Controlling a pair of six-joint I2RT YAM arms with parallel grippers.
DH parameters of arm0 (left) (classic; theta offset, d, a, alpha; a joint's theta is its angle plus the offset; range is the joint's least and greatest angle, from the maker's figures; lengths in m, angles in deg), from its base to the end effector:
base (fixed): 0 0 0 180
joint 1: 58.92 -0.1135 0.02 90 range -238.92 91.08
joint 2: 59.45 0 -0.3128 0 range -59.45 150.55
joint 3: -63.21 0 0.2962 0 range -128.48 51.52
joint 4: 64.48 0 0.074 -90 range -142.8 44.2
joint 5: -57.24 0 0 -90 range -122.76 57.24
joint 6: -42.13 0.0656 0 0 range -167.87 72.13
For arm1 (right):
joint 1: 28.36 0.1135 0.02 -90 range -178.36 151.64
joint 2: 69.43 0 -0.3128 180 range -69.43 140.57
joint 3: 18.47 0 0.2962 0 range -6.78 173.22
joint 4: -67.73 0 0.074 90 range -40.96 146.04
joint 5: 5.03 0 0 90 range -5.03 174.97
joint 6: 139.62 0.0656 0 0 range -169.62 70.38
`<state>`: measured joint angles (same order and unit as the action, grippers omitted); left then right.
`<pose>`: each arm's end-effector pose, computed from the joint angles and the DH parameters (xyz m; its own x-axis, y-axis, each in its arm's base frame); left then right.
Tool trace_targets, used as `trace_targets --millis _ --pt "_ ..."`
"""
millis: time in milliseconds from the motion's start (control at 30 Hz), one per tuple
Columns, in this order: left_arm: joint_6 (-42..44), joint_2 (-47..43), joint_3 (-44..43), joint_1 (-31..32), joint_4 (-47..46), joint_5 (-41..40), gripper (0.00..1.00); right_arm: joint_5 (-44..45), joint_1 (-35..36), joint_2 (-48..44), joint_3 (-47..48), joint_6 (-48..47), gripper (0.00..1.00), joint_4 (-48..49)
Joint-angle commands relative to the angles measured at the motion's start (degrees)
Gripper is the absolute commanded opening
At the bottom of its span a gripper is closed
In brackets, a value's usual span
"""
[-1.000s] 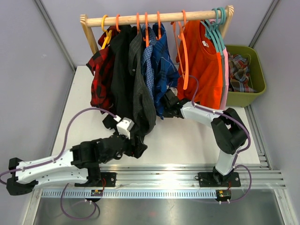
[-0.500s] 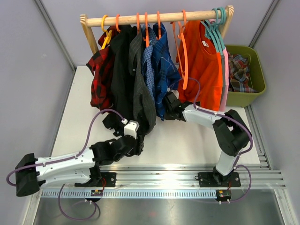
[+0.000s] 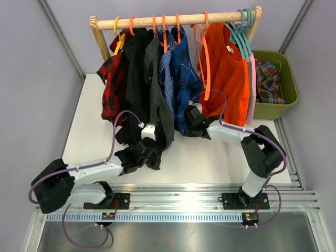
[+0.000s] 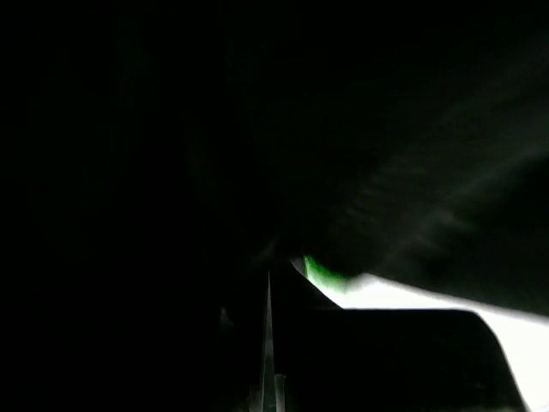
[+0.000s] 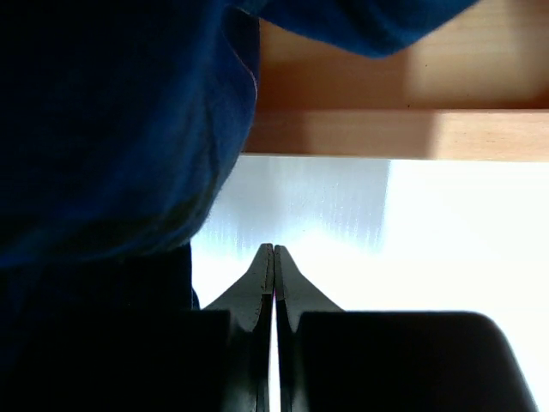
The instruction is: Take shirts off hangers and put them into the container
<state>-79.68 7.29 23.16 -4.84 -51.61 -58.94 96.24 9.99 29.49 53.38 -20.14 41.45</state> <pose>0.1781 -0.1965 0.1832 -0.5954 0.0156 -0.8033 0.2511 0.9533 -0.1676 0.3333 0.2473 0.1767 -0.8022 -0.0192 -0.5968 -0.1404 0.9775 0.1573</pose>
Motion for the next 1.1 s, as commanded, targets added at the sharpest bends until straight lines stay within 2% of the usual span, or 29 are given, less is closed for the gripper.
trace_targets --millis 0,200,367,533,733,867,900,933,1067 --pt "3.33 3.91 -1.78 -3.89 -11.8 1.56 0.0 0.77 -0.03 -2.67 -0.48 -1.0 0.0 2.46" --pt "5.36 11.21 -4.95 -8.99 -15.43 5.69 0.0 1.74 -0.2 -1.36 -0.31 -1.52 0.0 2.72" --pt "5.53 11.75 -6.45 -9.09 -14.82 7.36 0.0 1.39 -0.29 -1.88 -0.31 -1.44 0.0 2.72" --pt "4.66 6.4 -5.04 -9.08 -13.24 9.55 0.0 0.34 -0.2 -6.79 -3.28 -1.53 0.0 2.81" --pt "3.51 -1.95 -2.23 -8.73 -9.28 11.41 0.0 0.77 0.32 -19.1 -11.9 -1.08 0.0 3.6" --pt "3.95 -3.98 -3.28 -8.65 -6.21 13.42 0.0 -0.36 1.02 -22.17 -11.56 -2.05 0.0 0.36" --pt "3.6 -4.77 -3.46 -8.12 -4.9 13.86 0.02 -0.37 1.81 -22.97 -11.47 -1.88 0.0 -0.26" --pt "3.43 -5.56 -3.46 -7.6 -4.36 14.22 0.11 -0.37 2.78 -23.93 -11.82 -1.88 0.0 -0.7" --pt "2.28 -12.66 -4.33 -5.22 0.37 13.43 0.3 -3.87 7.78 -32.98 -12.88 -2.4 0.0 -3.25"
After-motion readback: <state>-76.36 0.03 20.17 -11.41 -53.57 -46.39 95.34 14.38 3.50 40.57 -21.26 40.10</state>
